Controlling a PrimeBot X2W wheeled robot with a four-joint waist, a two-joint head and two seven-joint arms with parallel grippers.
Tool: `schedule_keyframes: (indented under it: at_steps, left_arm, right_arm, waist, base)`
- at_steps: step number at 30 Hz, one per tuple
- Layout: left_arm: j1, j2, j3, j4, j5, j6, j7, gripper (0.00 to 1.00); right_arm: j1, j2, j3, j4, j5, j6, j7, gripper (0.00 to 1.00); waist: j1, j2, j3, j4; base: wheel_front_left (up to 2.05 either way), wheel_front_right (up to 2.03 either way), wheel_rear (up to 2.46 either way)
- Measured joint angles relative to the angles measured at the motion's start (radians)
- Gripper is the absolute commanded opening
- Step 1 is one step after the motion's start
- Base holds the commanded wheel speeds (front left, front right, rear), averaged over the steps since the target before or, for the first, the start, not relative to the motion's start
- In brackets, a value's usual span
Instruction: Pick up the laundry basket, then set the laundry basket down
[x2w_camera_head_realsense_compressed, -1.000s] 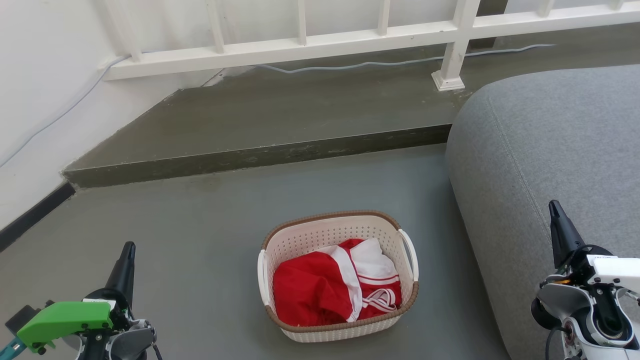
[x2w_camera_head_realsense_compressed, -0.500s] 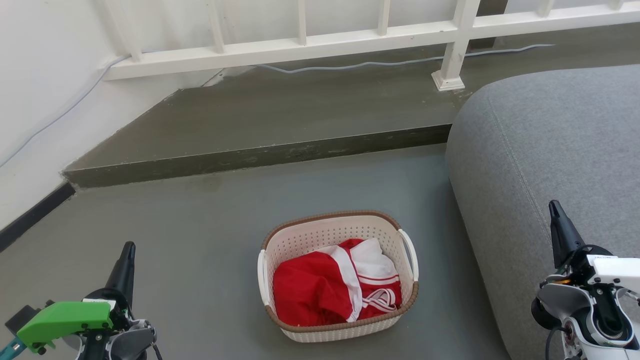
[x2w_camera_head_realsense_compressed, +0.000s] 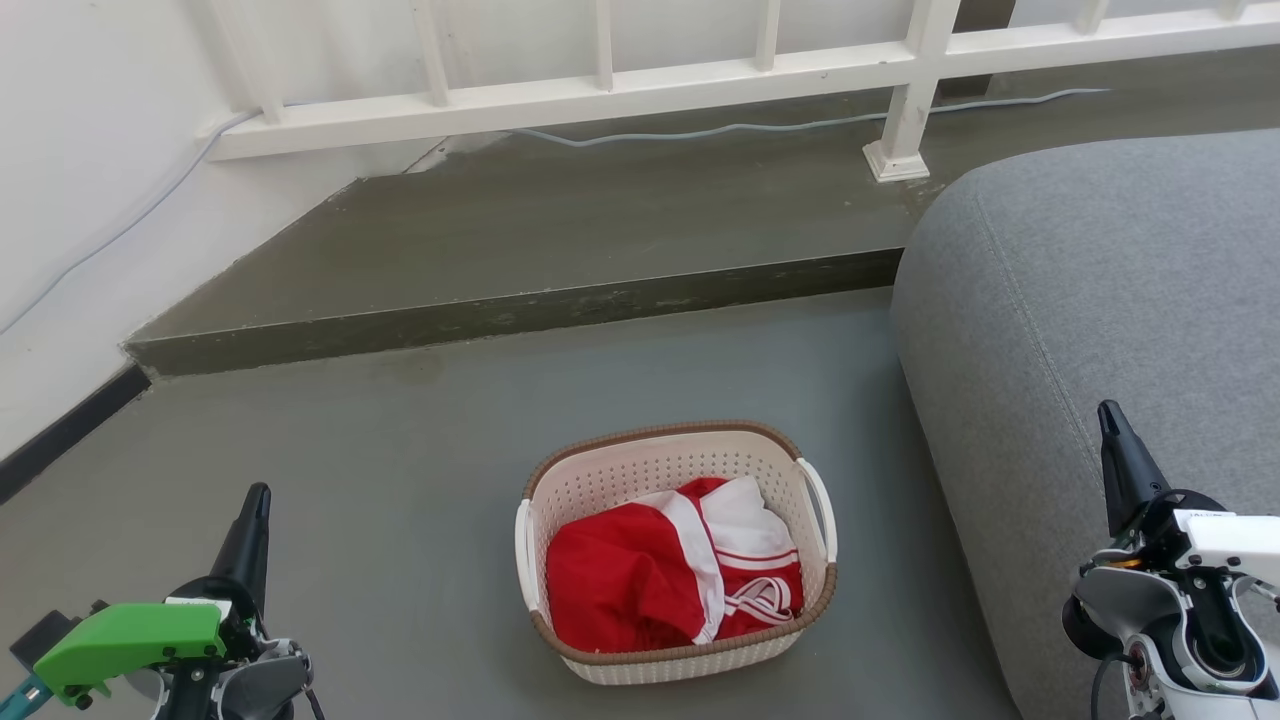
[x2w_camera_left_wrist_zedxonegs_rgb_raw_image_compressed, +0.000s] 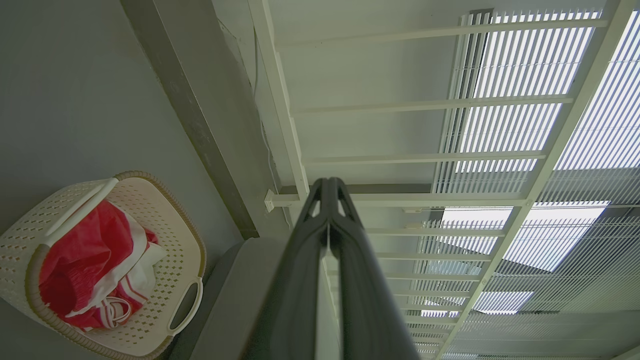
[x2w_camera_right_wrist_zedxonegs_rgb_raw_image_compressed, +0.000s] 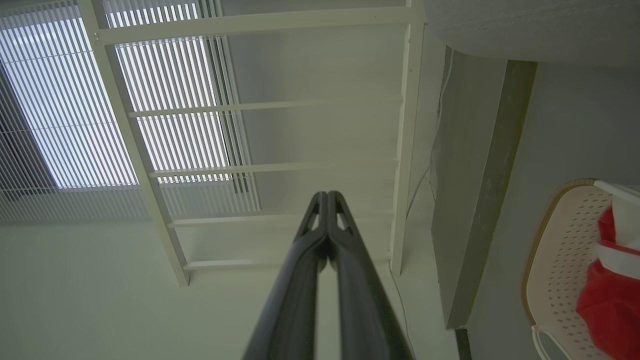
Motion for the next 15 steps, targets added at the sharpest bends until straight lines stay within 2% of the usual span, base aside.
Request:
schedule_keyframes:
  at_steps: [15]
  left_arm:
    - [0.000,0.000,0.001,0.000,0.000,0.000,0.000,0.00]
  right_arm:
    - [0.000,0.000,0.000,0.000,-0.001,0.000,0.000,0.00]
  waist:
    - [0.0000,0.0000,0.000,0.000]
  base:
    - [0.00,0.00,0.00]
